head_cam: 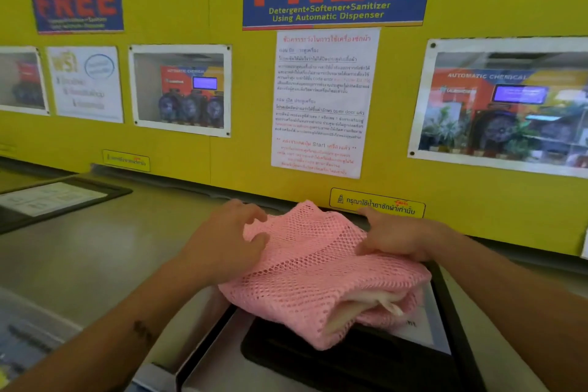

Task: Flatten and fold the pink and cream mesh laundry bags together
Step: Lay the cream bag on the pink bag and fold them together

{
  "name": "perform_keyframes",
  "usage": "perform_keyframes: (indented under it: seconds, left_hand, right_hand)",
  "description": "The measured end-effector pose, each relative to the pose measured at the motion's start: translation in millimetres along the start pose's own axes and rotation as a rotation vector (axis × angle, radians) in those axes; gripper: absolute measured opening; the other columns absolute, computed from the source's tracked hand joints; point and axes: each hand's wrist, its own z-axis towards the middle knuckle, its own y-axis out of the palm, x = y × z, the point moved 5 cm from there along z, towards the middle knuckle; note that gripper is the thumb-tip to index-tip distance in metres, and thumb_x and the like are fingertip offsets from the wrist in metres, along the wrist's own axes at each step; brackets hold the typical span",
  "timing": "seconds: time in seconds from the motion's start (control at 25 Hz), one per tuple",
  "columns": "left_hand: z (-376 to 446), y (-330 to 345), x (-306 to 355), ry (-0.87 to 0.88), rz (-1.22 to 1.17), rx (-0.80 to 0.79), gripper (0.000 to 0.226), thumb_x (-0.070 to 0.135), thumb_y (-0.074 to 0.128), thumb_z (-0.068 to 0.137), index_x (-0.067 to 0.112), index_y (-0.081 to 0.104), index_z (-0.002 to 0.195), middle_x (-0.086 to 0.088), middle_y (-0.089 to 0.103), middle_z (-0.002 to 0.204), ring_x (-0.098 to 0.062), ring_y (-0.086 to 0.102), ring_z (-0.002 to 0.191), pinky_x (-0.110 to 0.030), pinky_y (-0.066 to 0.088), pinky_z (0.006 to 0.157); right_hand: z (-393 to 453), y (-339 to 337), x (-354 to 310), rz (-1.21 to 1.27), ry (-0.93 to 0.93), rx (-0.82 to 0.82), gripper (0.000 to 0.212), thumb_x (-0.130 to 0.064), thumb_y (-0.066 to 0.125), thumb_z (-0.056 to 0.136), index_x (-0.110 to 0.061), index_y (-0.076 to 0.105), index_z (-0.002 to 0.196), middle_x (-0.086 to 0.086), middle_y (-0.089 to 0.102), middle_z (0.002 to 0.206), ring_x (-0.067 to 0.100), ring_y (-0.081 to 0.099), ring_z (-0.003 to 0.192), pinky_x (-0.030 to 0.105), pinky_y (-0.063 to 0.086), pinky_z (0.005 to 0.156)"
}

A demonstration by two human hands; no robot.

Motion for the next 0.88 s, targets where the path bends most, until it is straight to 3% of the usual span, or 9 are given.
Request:
perform_keyframes:
  seconds: [0.08, 0.2, 0.28, 0.36, 0.44, 0.56, 0.64, 0.76, 0.88]
  left_hand:
    - [-22.4, -13.5, -6.3, -0.137, 0.123, -0.041, 0.043, 0.054, 0.052, 0.087, 0.031, 0.057, 0.123, 0.001, 0.057, 0.122, -0.02, 0.056, 0.112, -0.035, 0.044, 0.096]
    - [-49.5, -9.8, -17.4, -0.34, 0.325, -0.353, 0.077, 0.075, 0.029, 0.085, 0.03, 0.037, 0.146, -0.004, 0.043, 0.152, -0.028, 0.045, 0.133, -0.038, 0.036, 0.108]
    - [-48.3, -2.7, -8.6, -0.327, 0.231, -0.421, 0.08, 0.074, 0.026, 0.087, 0.03, 0.022, 0.153, -0.004, 0.028, 0.16, -0.028, 0.033, 0.143, -0.038, 0.026, 0.114]
    - [-38.1, 3.1, 6.9, -0.276, 0.006, -0.437, 0.076, 0.065, 0.042, 0.089, 0.035, 0.016, 0.154, -0.001, 0.024, 0.161, -0.026, 0.032, 0.142, -0.036, 0.026, 0.115]
    - [-28.0, 8.3, 22.3, -0.221, -0.152, -0.426, 0.077, 0.044, 0.059, 0.088, 0.039, 0.016, 0.153, -0.002, 0.025, 0.16, -0.019, 0.042, 0.127, -0.029, 0.037, 0.102]
    - [-8.1, 5.3, 37.0, -0.111, -0.206, -0.29, 0.074, 0.013, 0.057, 0.088, 0.041, 0.028, 0.149, -0.001, 0.027, 0.157, -0.01, 0.046, 0.107, -0.014, 0.041, 0.072]
    - [8.4, -10.4, 43.0, -0.101, -0.301, -0.166, 0.069, 0.005, 0.059, 0.083, 0.041, 0.045, 0.14, 0.001, 0.038, 0.151, -0.007, 0.056, 0.098, -0.022, 0.049, 0.073]
    - [19.3, -22.0, 38.0, -0.202, -0.391, -0.116, 0.063, 0.006, 0.065, 0.082, 0.04, 0.054, 0.134, -0.001, 0.043, 0.147, -0.008, 0.057, 0.092, -0.03, 0.053, 0.074]
    - [-2.2, 0.4, 14.7, -0.385, -0.259, -0.305, 0.063, 0.034, 0.062, 0.089, 0.035, 0.037, 0.147, -0.003, 0.039, 0.15, -0.02, 0.058, 0.105, -0.033, 0.054, 0.072]
  right_hand:
    - [-14.6, -1.9, 0.9, 0.113, 0.024, -0.121, 0.096, -0.02, 0.072, 0.086, -0.034, 0.008, 0.156, 0.007, 0.037, 0.153, 0.027, 0.055, 0.12, 0.044, 0.05, 0.099]
    - [-24.5, -2.8, 1.8, 0.097, 0.013, -0.027, 0.088, -0.034, 0.065, 0.091, -0.04, 0.005, 0.154, 0.012, 0.065, 0.121, 0.021, 0.066, 0.091, 0.041, 0.057, 0.083]
    - [-21.1, 2.4, -0.8, 0.177, -0.024, 0.035, 0.085, -0.04, 0.063, 0.092, -0.043, 0.005, 0.154, 0.014, 0.062, 0.132, 0.021, 0.066, 0.096, 0.042, 0.055, 0.085]
    - [-17.6, 10.2, -4.6, 0.219, -0.059, 0.036, 0.086, -0.045, 0.063, 0.089, -0.046, 0.006, 0.153, 0.005, 0.042, 0.154, 0.027, 0.055, 0.124, 0.046, 0.046, 0.1]
    - [-15.9, 12.3, -0.7, 0.13, -0.071, 0.038, 0.096, -0.047, 0.07, 0.081, -0.051, 0.004, 0.151, 0.002, 0.026, 0.162, 0.03, 0.043, 0.135, 0.046, 0.037, 0.107]
    - [-17.9, 14.1, 5.8, 0.234, -0.088, 0.042, 0.105, -0.024, 0.078, 0.076, -0.05, 0.009, 0.15, 0.006, 0.036, 0.151, 0.027, 0.052, 0.116, 0.045, 0.046, 0.097]
    - [-19.0, 13.1, 6.0, 0.436, -0.109, 0.064, 0.095, -0.007, 0.077, 0.078, -0.039, 0.022, 0.15, 0.006, 0.044, 0.137, 0.023, 0.054, 0.105, 0.041, 0.05, 0.089]
    - [-20.0, 10.0, 2.2, 0.446, -0.158, 0.14, 0.081, -0.007, 0.077, 0.077, -0.034, 0.039, 0.143, 0.004, 0.044, 0.141, 0.022, 0.05, 0.112, 0.034, 0.046, 0.085]
    - [-23.6, 19.6, 4.1, 0.31, -0.132, 0.091, 0.077, -0.017, 0.075, 0.078, -0.037, 0.041, 0.144, 0.001, 0.037, 0.15, 0.023, 0.046, 0.123, 0.036, 0.044, 0.095]
